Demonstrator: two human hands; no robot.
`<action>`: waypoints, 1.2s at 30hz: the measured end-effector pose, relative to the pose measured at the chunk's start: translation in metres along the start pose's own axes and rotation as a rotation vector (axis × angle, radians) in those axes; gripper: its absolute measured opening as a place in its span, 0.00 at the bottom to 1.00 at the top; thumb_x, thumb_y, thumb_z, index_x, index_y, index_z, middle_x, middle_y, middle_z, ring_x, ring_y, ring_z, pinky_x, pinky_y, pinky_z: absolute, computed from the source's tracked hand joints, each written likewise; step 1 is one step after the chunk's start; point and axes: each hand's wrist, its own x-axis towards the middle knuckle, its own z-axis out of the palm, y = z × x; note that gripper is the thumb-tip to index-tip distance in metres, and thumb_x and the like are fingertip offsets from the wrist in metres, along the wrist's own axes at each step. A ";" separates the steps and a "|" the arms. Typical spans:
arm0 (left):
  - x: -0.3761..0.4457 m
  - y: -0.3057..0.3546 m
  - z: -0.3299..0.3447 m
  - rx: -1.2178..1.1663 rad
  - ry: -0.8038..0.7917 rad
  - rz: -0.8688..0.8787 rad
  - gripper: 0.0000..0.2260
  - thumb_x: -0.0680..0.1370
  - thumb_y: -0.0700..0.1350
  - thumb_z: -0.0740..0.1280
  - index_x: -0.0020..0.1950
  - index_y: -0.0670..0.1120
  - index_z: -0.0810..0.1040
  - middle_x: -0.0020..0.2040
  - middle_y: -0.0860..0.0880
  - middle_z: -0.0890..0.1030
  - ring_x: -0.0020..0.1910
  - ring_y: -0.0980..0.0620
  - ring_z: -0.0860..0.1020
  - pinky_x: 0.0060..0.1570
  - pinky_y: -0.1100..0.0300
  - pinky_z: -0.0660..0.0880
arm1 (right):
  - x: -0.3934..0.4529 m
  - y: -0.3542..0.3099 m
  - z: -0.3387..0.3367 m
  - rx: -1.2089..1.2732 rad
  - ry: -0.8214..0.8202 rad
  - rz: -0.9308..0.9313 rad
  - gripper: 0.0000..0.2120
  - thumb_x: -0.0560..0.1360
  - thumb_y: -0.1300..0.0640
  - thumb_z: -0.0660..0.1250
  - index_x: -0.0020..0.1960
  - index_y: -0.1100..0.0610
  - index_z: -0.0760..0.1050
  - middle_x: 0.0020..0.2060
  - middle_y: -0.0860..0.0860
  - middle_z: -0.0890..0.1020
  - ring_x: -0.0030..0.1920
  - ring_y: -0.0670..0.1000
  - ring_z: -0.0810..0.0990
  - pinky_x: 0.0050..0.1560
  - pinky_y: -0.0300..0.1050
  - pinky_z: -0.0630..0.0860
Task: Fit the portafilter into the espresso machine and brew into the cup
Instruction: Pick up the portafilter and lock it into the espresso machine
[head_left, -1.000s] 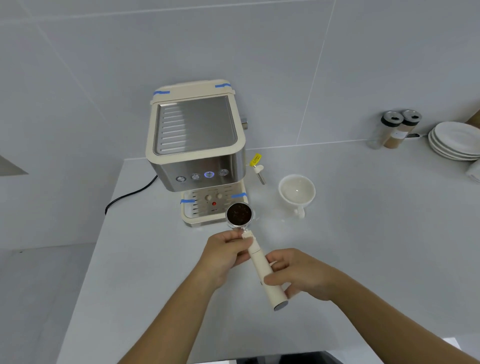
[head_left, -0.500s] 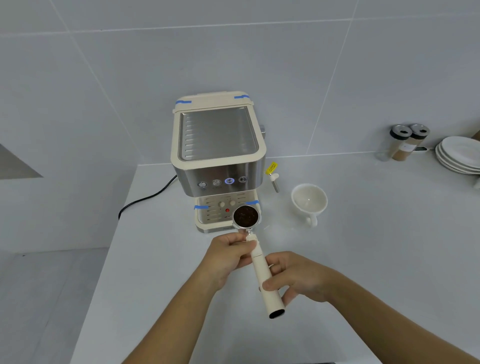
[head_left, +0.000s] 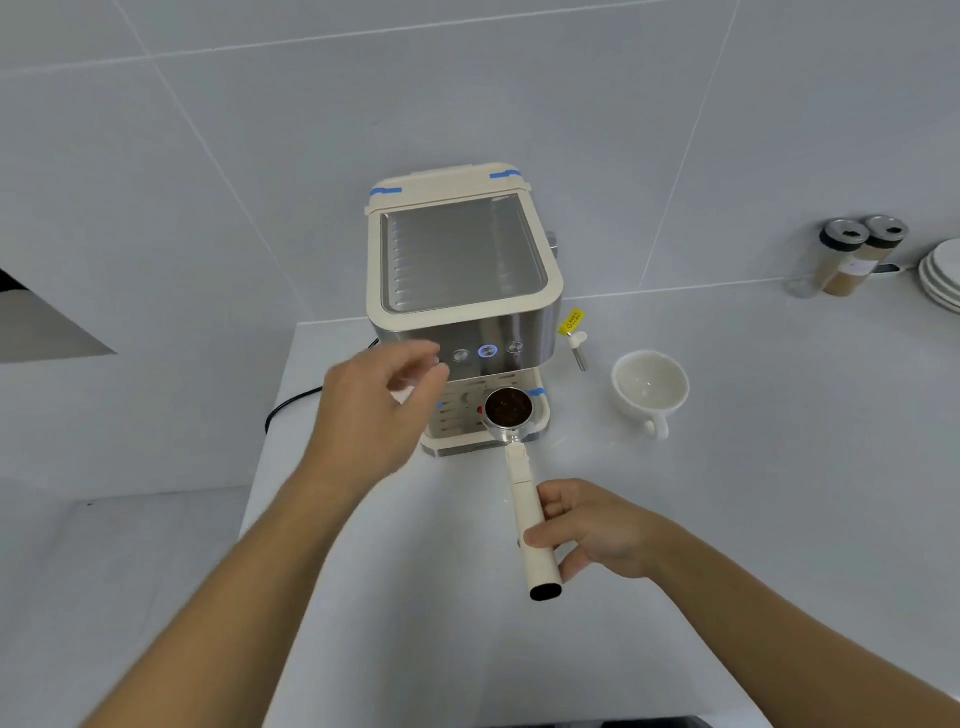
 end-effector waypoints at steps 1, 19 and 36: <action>0.009 0.006 -0.006 0.063 0.028 0.072 0.08 0.77 0.44 0.69 0.55 0.47 0.84 0.45 0.57 0.83 0.43 0.58 0.81 0.49 0.65 0.76 | 0.003 -0.002 0.002 0.010 0.003 -0.002 0.17 0.74 0.67 0.69 0.62 0.62 0.74 0.50 0.56 0.82 0.51 0.55 0.81 0.43 0.52 0.82; 0.129 0.012 0.023 0.588 -0.404 0.269 0.32 0.76 0.67 0.51 0.79 0.56 0.57 0.81 0.52 0.55 0.80 0.51 0.52 0.77 0.46 0.49 | 0.038 -0.027 0.011 0.153 0.017 -0.086 0.19 0.74 0.69 0.68 0.64 0.60 0.74 0.46 0.54 0.80 0.49 0.55 0.81 0.38 0.51 0.82; 0.129 0.011 0.026 0.572 -0.355 0.271 0.31 0.77 0.66 0.53 0.78 0.57 0.58 0.81 0.54 0.56 0.80 0.53 0.52 0.78 0.48 0.47 | 0.066 -0.053 0.015 0.180 0.057 -0.149 0.17 0.74 0.68 0.68 0.60 0.54 0.76 0.47 0.51 0.82 0.47 0.53 0.82 0.40 0.51 0.83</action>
